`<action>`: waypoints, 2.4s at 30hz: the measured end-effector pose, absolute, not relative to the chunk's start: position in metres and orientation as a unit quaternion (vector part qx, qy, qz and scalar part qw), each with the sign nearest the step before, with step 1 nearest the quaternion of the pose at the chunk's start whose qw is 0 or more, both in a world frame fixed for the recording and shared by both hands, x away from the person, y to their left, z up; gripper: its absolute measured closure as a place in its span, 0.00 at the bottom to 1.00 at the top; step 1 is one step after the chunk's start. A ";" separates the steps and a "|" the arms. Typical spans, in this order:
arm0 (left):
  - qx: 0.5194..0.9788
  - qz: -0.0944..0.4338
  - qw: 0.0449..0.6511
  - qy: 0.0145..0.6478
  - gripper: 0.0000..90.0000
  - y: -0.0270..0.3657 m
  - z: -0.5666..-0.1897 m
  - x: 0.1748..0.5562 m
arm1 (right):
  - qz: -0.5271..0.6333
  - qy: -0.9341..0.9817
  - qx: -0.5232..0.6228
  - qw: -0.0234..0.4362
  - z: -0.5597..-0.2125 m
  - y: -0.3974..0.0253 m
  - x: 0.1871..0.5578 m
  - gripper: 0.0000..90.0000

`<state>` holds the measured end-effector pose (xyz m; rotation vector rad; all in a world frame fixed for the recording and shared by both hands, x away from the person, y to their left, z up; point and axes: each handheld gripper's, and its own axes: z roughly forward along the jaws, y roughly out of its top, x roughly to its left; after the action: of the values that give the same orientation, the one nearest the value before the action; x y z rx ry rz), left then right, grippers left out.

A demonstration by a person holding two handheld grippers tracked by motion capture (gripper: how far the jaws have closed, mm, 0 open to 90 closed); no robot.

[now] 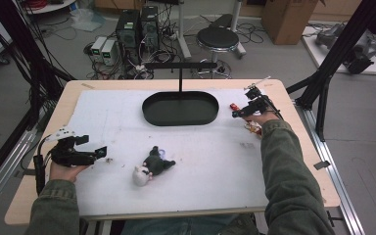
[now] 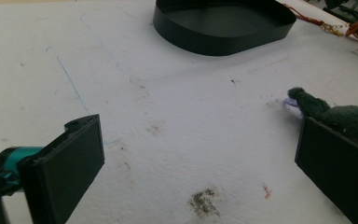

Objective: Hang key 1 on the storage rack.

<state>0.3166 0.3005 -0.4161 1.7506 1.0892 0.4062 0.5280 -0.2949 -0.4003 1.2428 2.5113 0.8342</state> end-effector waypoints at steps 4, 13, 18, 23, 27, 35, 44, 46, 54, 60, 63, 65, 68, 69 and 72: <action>0.725 0.166 0.495 0.449 0.02 0.300 -0.417 0.317 | 0.275 0.854 0.429 0.106 -0.413 -0.297 0.538 0.01; 0.729 0.160 0.489 0.451 0.02 0.298 -0.420 0.322 | 0.273 0.851 0.435 0.111 -0.426 -0.307 0.550 0.06; 0.733 0.156 0.485 0.451 0.02 0.296 -0.422 0.324 | 0.247 0.868 0.422 0.091 -0.425 -0.306 0.556 0.15; 0.734 0.158 0.481 0.452 0.02 0.296 -0.422 0.323 | 0.221 0.885 0.401 0.077 -0.416 -0.287 0.569 0.30; 0.736 0.159 0.478 0.452 0.02 0.296 -0.421 0.321 | 0.193 0.882 0.426 0.061 -0.415 -0.286 0.577 0.43; 0.740 0.157 0.476 0.448 0.02 0.295 -0.421 0.319 | 0.190 0.872 0.449 0.048 -0.416 -0.292 0.579 0.63; 0.743 0.153 0.475 0.446 0.02 0.294 -0.421 0.320 | 0.166 0.874 0.452 0.070 -0.415 -0.287 0.576 0.83; 0.743 0.152 0.476 0.444 0.02 0.294 -0.421 0.320 | 0.164 0.870 0.459 0.072 -0.414 -0.285 0.576 0.83; 0.743 0.151 0.482 0.439 0.02 0.294 -0.420 0.319 | 0.206 0.849 0.482 0.062 -0.387 -0.297 0.563 0.83; 0.743 0.150 0.483 0.439 0.02 0.294 -0.420 0.319 | 0.235 0.835 0.495 0.054 -0.366 -0.314 0.553 0.83; 0.745 0.150 0.482 0.437 0.02 0.293 -0.420 0.320 | 0.258 0.826 0.498 0.050 -0.353 -0.322 0.546 0.83; 0.746 0.149 0.481 0.436 0.02 0.292 -0.421 0.320 | 0.273 0.823 0.497 0.041 -0.344 -0.328 0.541 0.83; 0.746 0.148 0.481 0.437 0.02 0.292 -0.421 0.320 | 0.296 0.814 0.500 0.022 -0.329 -0.342 0.532 0.83; 0.745 0.149 0.481 0.437 0.02 0.292 -0.420 0.319 | 0.295 0.812 0.503 0.022 -0.324 -0.347 0.529 0.83; 0.744 0.149 0.481 0.439 0.02 0.293 -0.420 0.320 | 0.309 0.805 0.506 0.025 -0.310 -0.355 0.523 0.83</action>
<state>0.3197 0.2927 -0.4203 1.8141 1.0706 0.3640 0.5228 -0.3555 -0.3098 1.5653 2.4892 0.9555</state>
